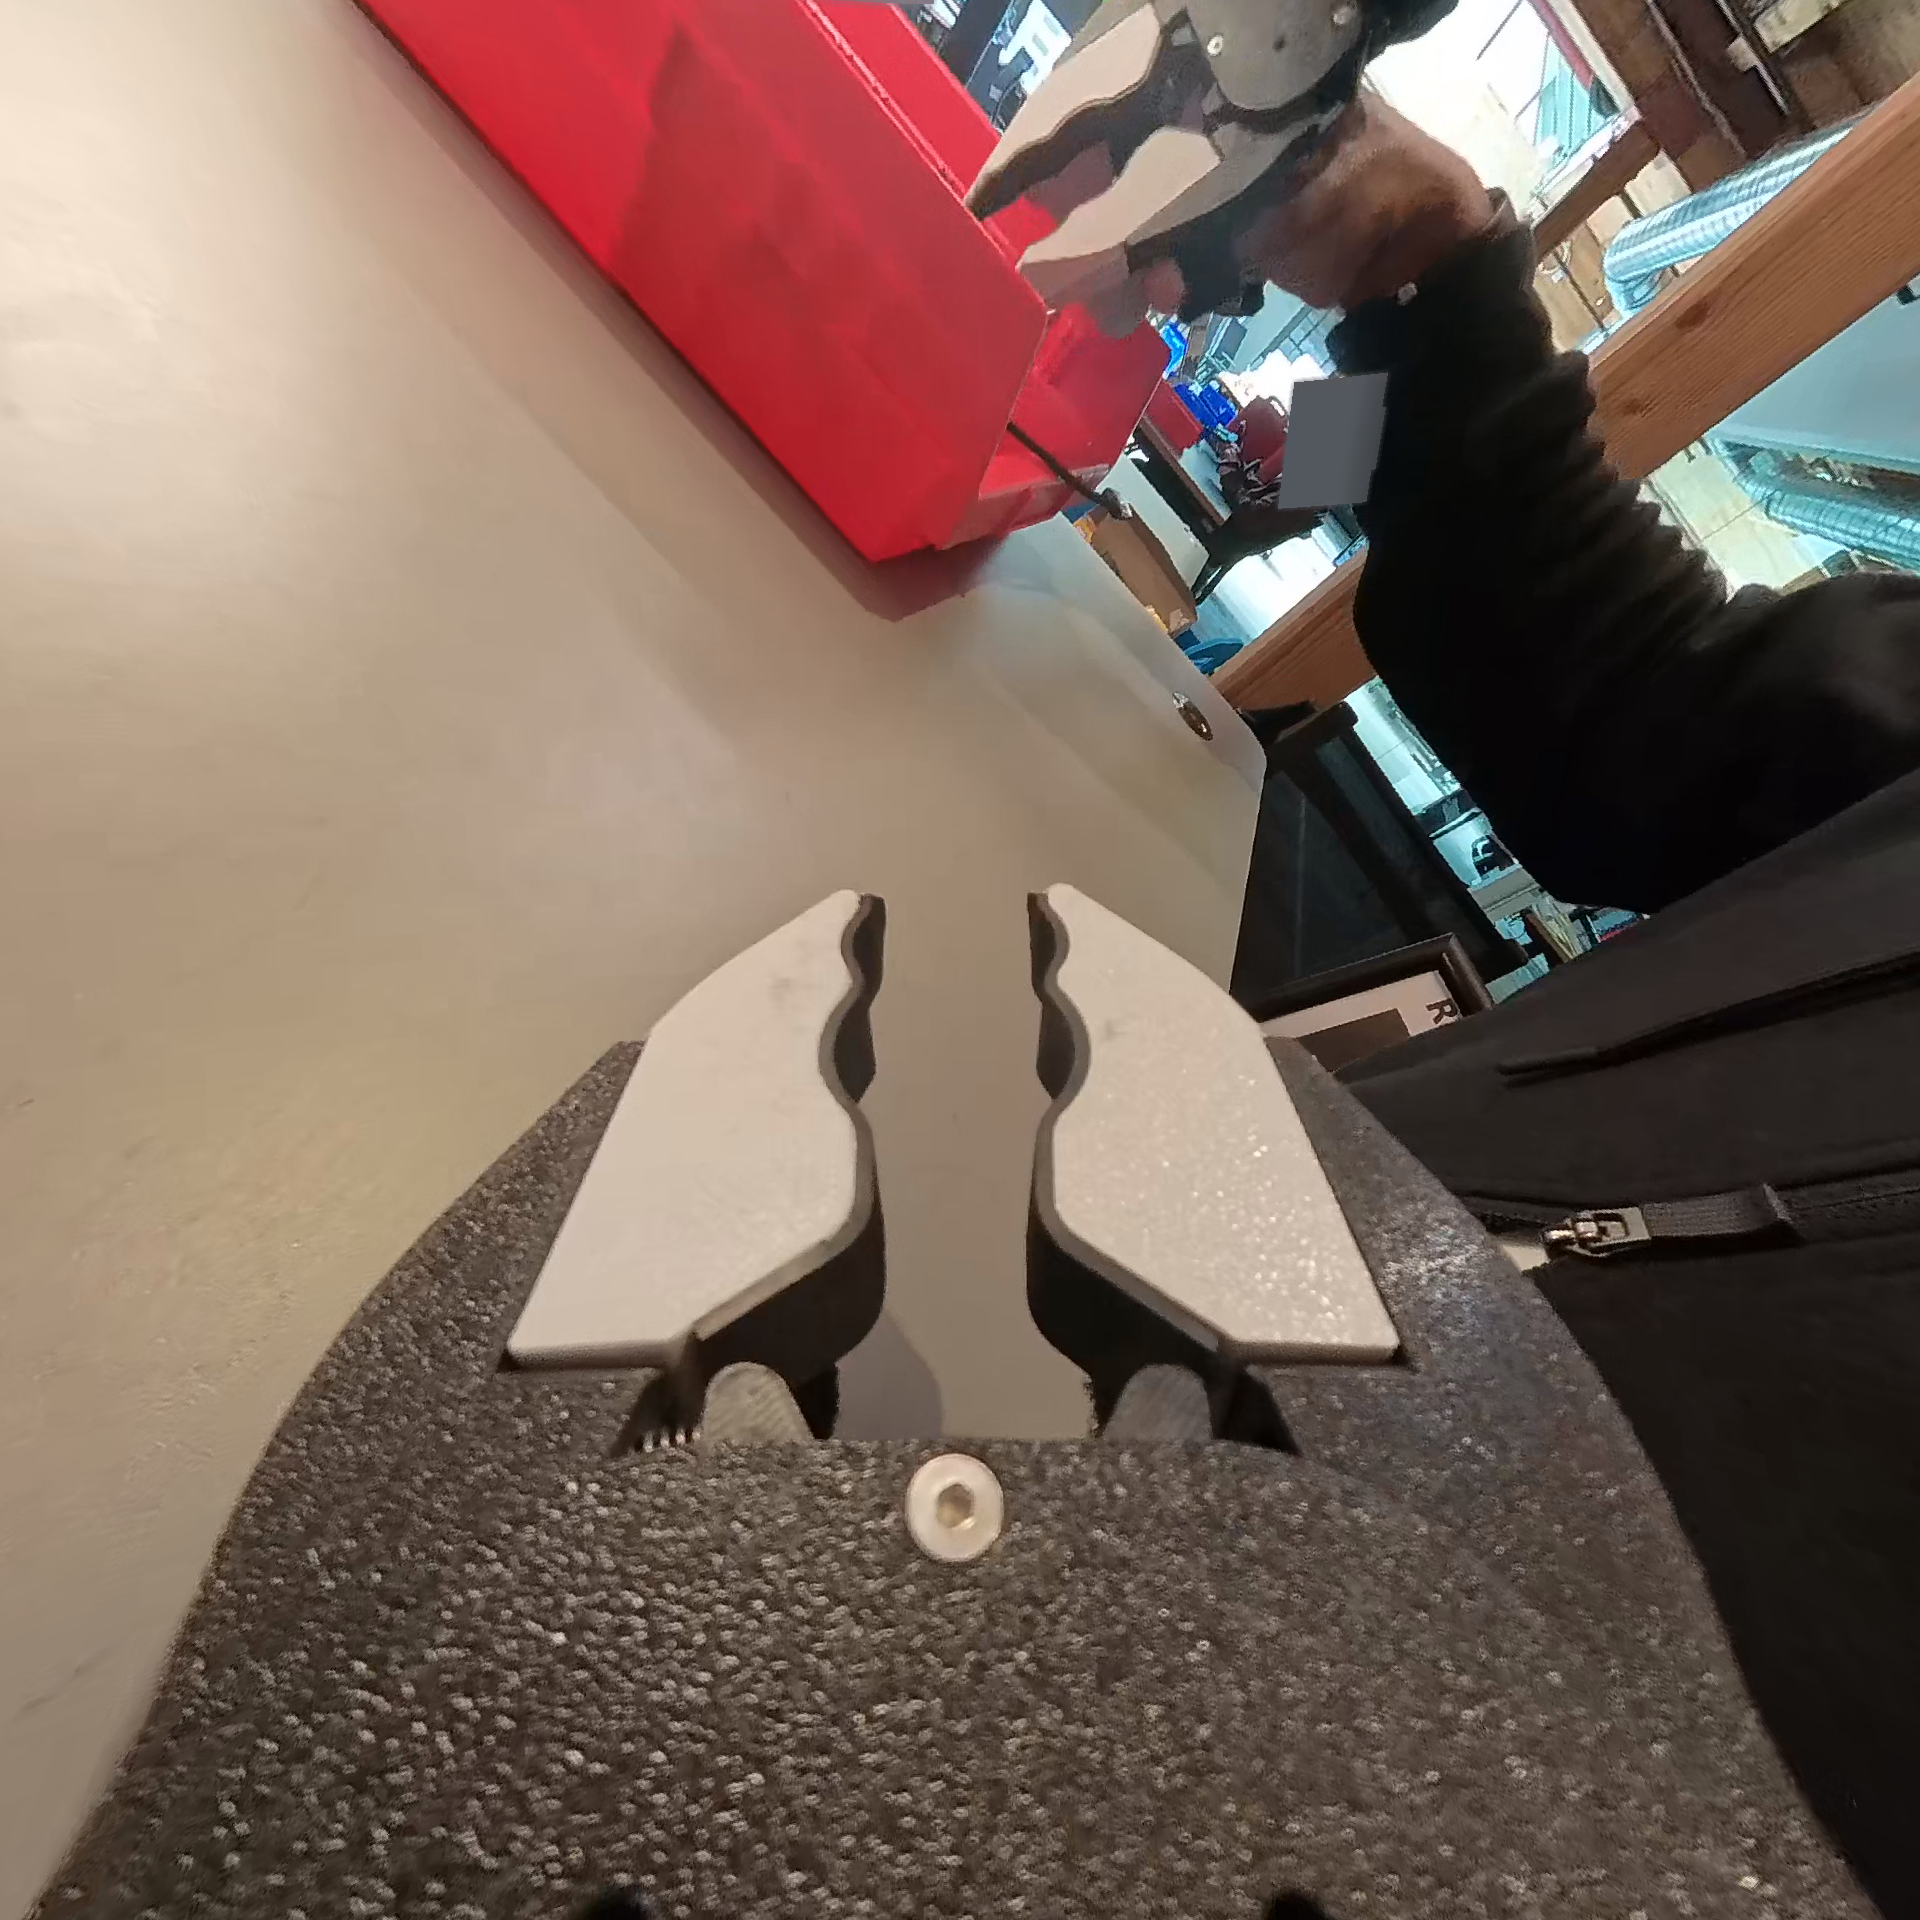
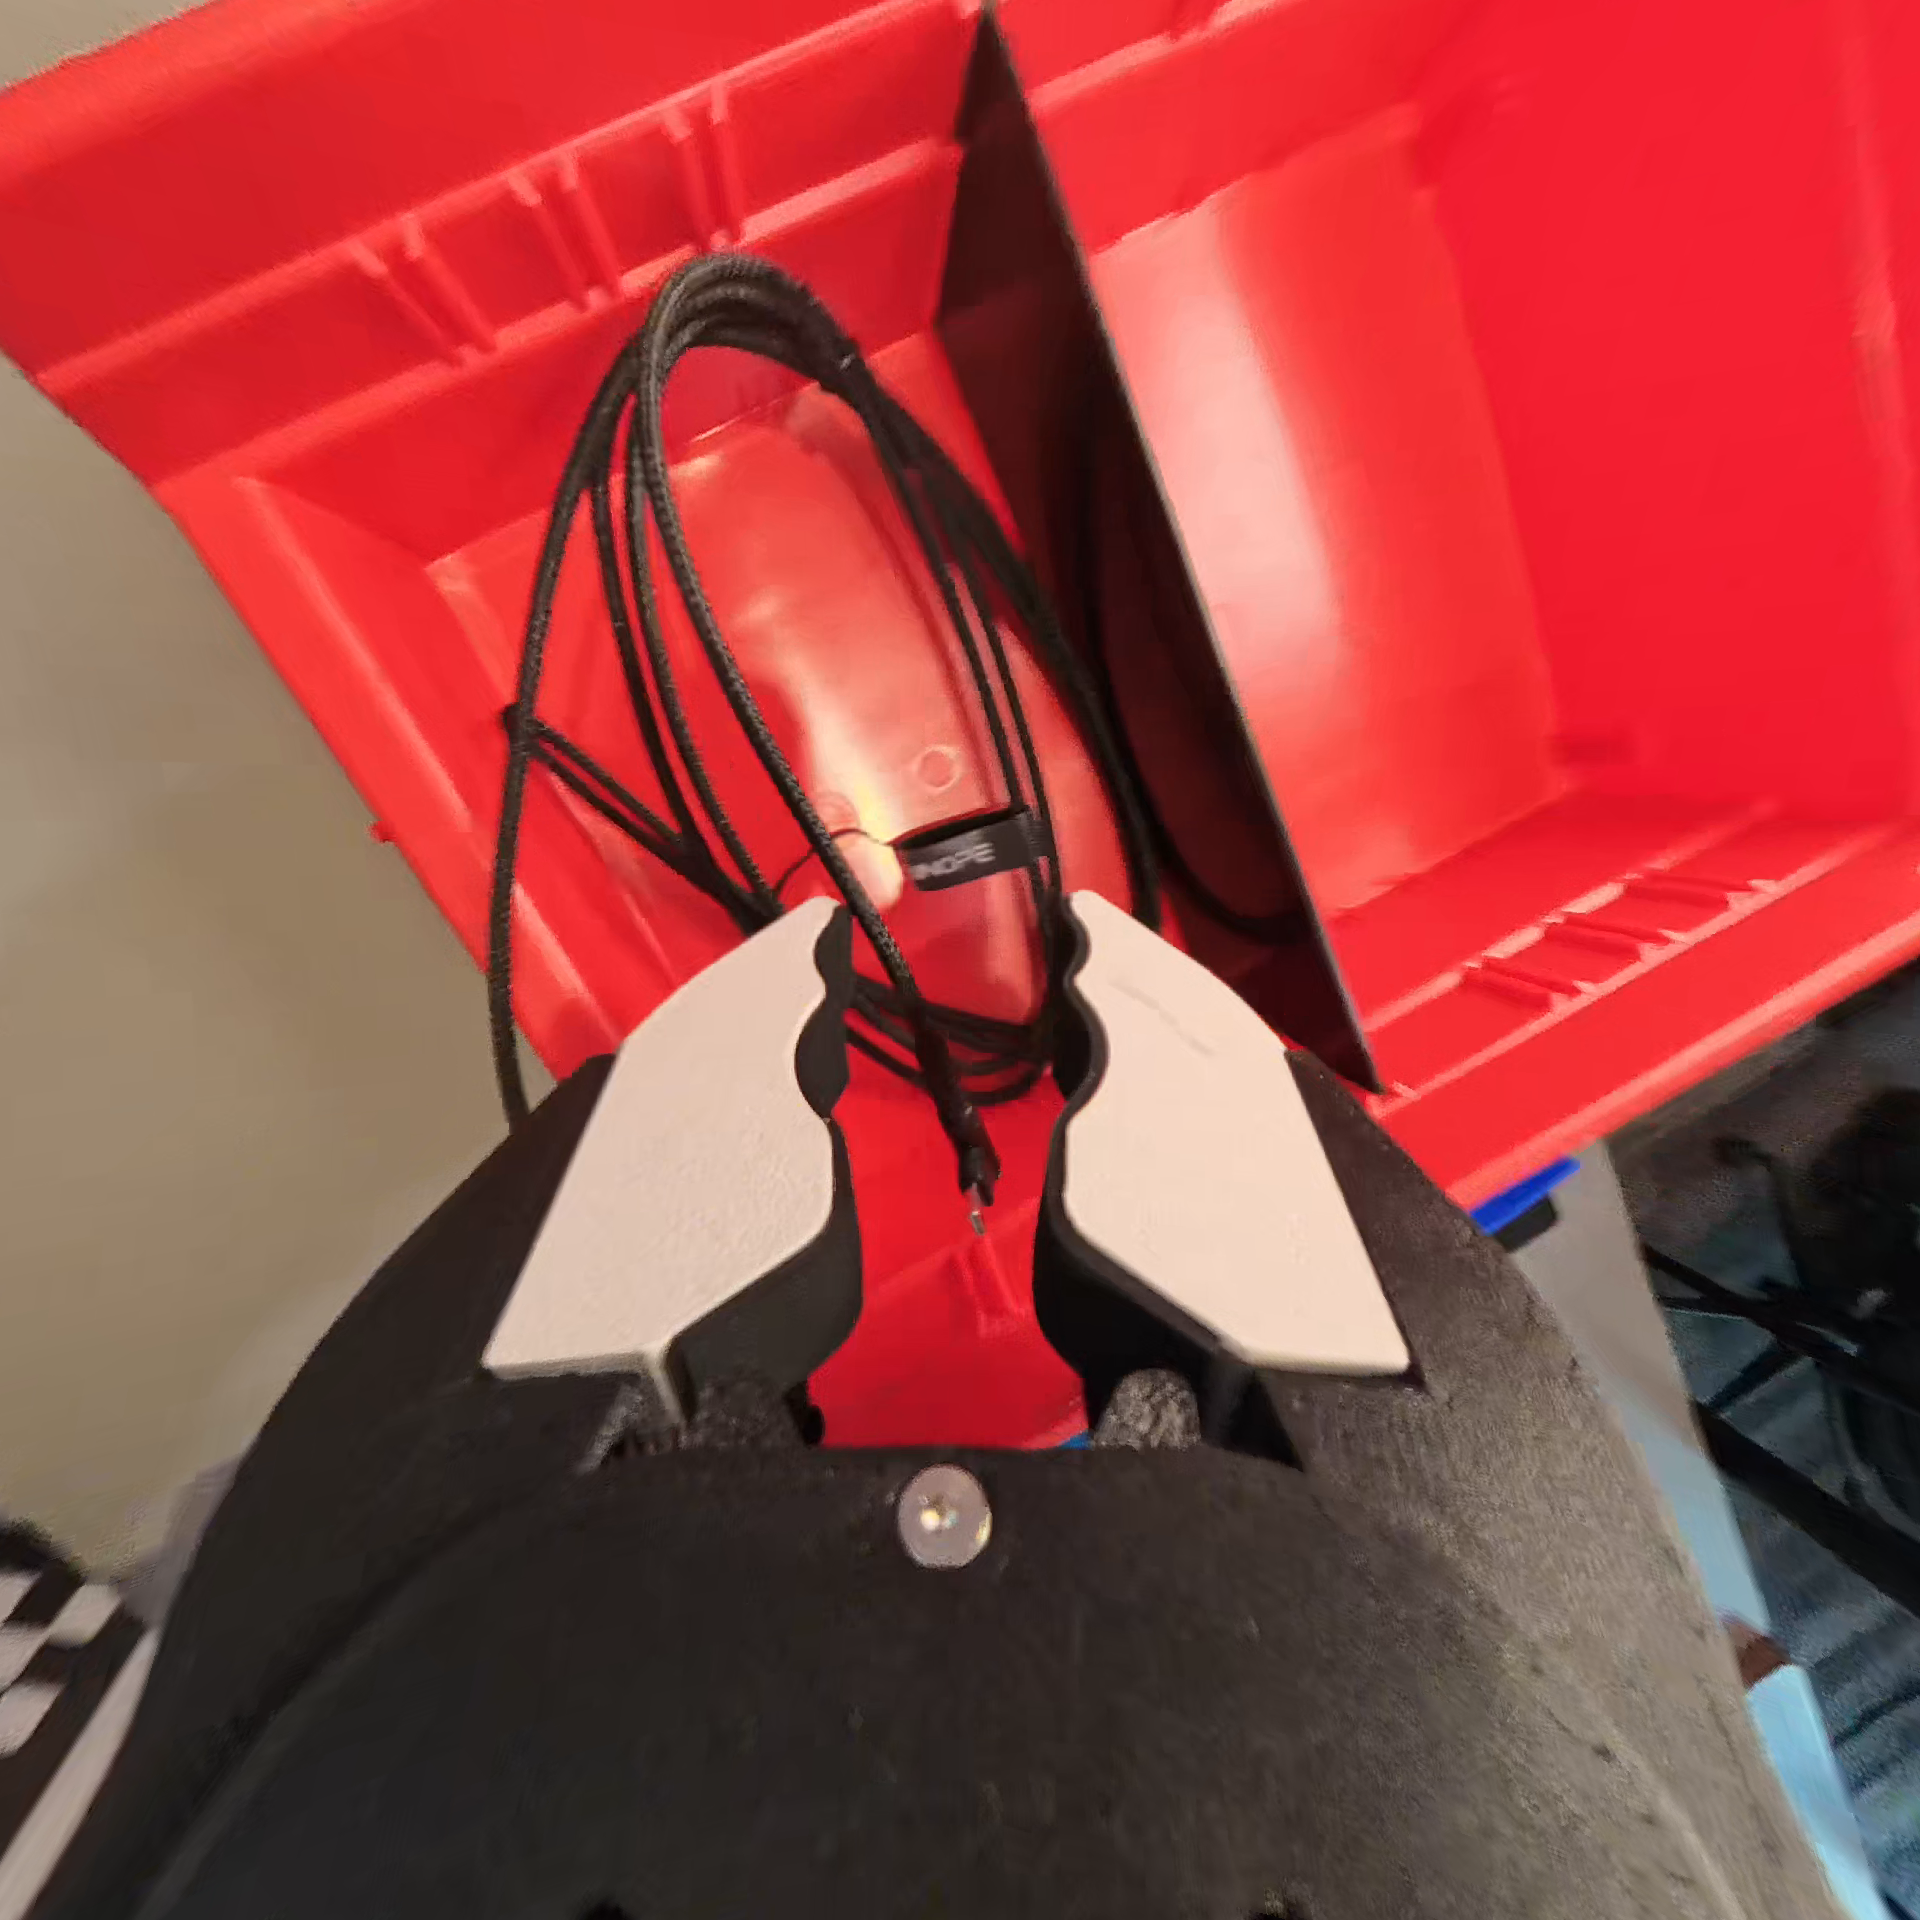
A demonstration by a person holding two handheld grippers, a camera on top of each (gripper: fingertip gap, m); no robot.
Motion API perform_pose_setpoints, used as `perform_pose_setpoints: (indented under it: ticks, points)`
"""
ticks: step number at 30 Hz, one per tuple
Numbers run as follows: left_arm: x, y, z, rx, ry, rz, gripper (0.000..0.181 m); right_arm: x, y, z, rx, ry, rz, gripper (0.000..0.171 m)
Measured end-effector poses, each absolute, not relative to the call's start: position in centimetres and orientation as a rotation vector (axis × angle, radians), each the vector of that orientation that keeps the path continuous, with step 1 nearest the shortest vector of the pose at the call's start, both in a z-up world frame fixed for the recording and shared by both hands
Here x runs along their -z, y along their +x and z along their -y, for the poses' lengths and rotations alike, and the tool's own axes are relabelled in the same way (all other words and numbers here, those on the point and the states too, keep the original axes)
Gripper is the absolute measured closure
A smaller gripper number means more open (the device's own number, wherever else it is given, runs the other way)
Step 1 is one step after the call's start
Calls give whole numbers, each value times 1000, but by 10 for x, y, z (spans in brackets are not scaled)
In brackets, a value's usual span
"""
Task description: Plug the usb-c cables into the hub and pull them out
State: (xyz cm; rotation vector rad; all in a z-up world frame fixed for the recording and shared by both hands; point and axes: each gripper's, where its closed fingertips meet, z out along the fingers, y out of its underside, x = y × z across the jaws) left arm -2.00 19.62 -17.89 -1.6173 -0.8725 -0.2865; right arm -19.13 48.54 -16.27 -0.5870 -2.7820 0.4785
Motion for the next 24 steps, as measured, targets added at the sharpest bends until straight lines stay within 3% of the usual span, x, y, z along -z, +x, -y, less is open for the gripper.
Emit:
perform_pose_setpoints:
  ticks: [5, 11, 16, 24]
  points:
    - [179, -20, -196, 301, -1608, 873, 153, 156, -178, -483, -516, -462, 2667, 147]
    - [181, -19, -201, 346, -1638, 854, 153, 159, -185, -503, -479, -640, 2589, 147]
    - [183, -21, -205, 366, -1658, 844, 153, 156, -201, -531, -162, -544, 2434, 142]
    - [181, -21, -203, 346, -1639, 844, 154, 135, -163, -481, -621, -532, 2622, 141]
